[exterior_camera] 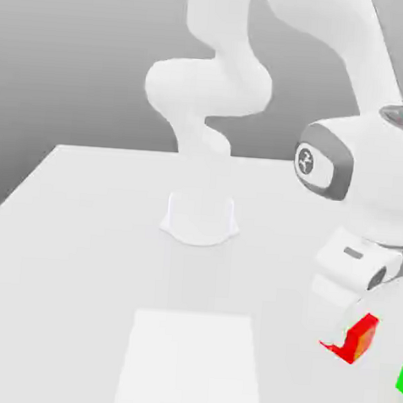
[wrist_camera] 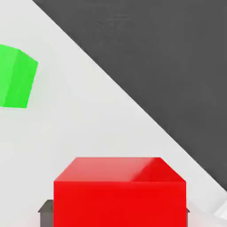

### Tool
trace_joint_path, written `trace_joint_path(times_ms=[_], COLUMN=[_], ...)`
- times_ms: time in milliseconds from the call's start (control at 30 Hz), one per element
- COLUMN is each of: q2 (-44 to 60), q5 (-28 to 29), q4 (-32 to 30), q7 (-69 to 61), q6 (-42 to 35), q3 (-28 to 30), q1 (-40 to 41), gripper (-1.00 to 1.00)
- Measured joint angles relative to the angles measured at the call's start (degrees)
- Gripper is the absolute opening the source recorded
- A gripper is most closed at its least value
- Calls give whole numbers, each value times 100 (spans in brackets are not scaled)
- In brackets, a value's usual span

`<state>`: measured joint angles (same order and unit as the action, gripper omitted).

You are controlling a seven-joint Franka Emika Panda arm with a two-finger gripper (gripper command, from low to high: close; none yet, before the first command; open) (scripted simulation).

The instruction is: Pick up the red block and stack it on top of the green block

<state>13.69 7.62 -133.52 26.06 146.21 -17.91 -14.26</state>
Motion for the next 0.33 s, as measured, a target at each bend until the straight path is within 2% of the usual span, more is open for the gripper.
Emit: trace_joint_path(times_ms=[100,200,233,333], q2=[414,1005,1132,1132], q5=[290,652,727,727], q4=[524,652,668,668], q7=[-253,-79,-31,-31], q6=[-170,261,369,369], q3=[-255,-56,3,3], q1=[-323,-564,-616,-616], gripper=[-100,-100,100,100])
